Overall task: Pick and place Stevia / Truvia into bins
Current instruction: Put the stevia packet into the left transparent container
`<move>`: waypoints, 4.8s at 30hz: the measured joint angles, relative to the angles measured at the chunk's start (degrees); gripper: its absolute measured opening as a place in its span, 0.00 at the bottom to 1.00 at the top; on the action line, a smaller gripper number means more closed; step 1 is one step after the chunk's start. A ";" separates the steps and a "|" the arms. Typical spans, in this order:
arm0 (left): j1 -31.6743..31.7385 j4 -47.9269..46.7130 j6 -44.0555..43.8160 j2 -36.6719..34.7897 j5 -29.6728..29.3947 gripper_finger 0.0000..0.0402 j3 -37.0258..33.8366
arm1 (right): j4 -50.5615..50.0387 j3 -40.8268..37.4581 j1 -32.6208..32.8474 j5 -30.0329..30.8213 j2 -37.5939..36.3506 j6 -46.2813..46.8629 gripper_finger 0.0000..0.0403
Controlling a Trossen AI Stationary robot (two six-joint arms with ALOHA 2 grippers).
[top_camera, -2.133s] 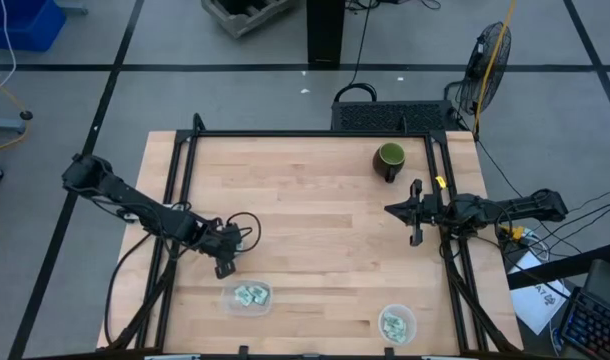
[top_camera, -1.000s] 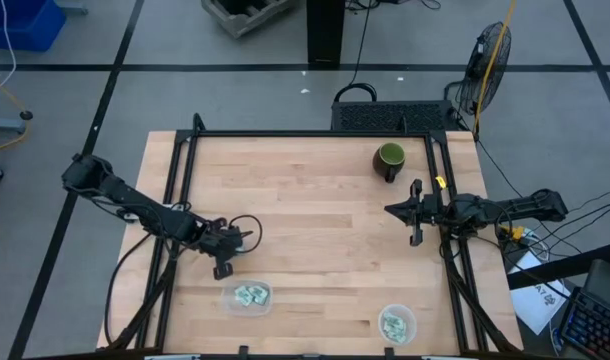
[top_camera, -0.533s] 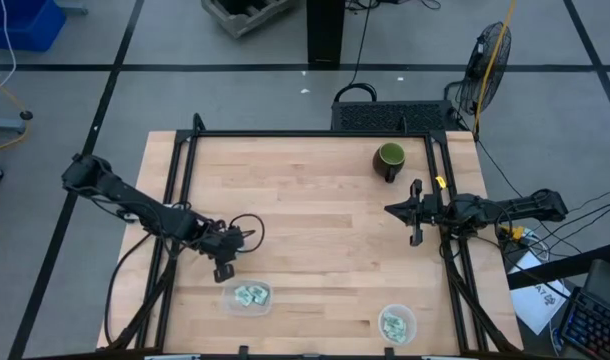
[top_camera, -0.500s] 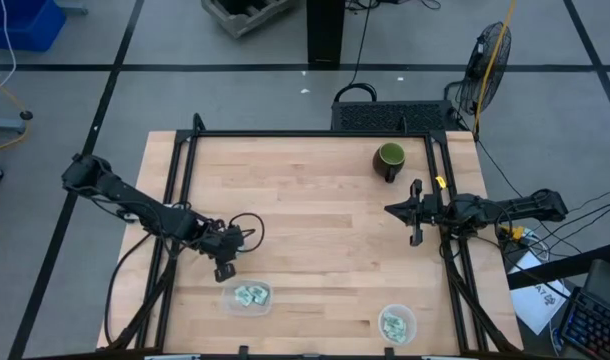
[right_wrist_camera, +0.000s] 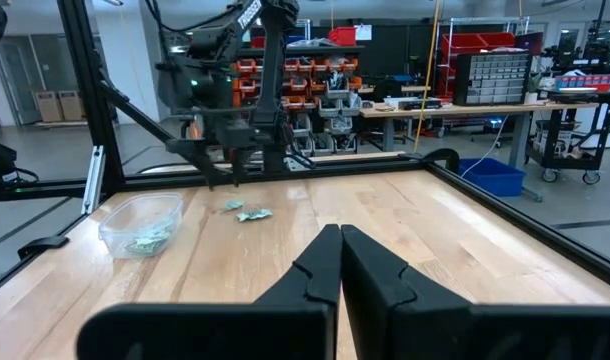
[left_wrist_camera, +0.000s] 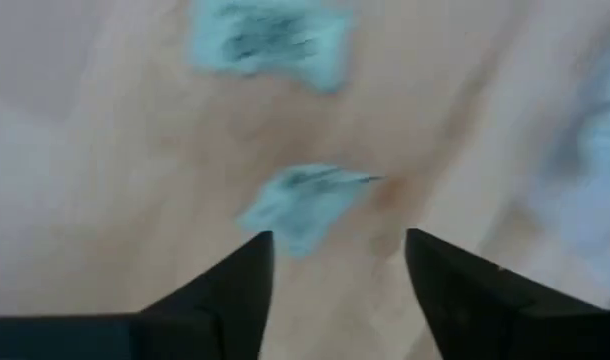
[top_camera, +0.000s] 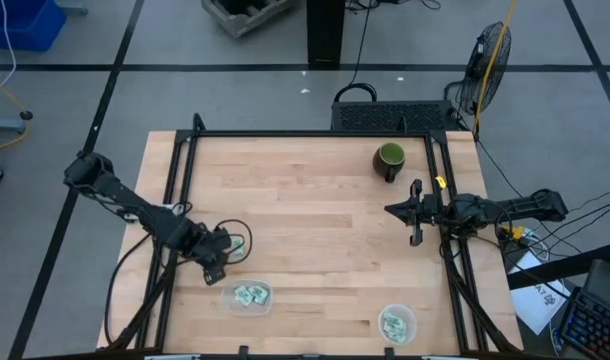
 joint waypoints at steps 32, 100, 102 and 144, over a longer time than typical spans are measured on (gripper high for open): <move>-5.33 10.71 0.60 -0.11 -9.56 0.45 -10.66 | 0.00 0.02 0.00 0.00 0.00 0.02 0.01; 14.36 22.12 35.77 5.88 6.30 0.51 3.18 | 0.00 0.00 0.00 0.00 0.02 0.00 0.01; 15.30 24.54 37.27 8.56 10.74 0.50 3.15 | 0.00 0.02 0.00 0.00 0.02 0.00 0.01; 16.16 29.07 46.67 20.73 15.81 0.04 3.15 | -0.13 0.02 0.00 0.00 0.02 0.00 0.01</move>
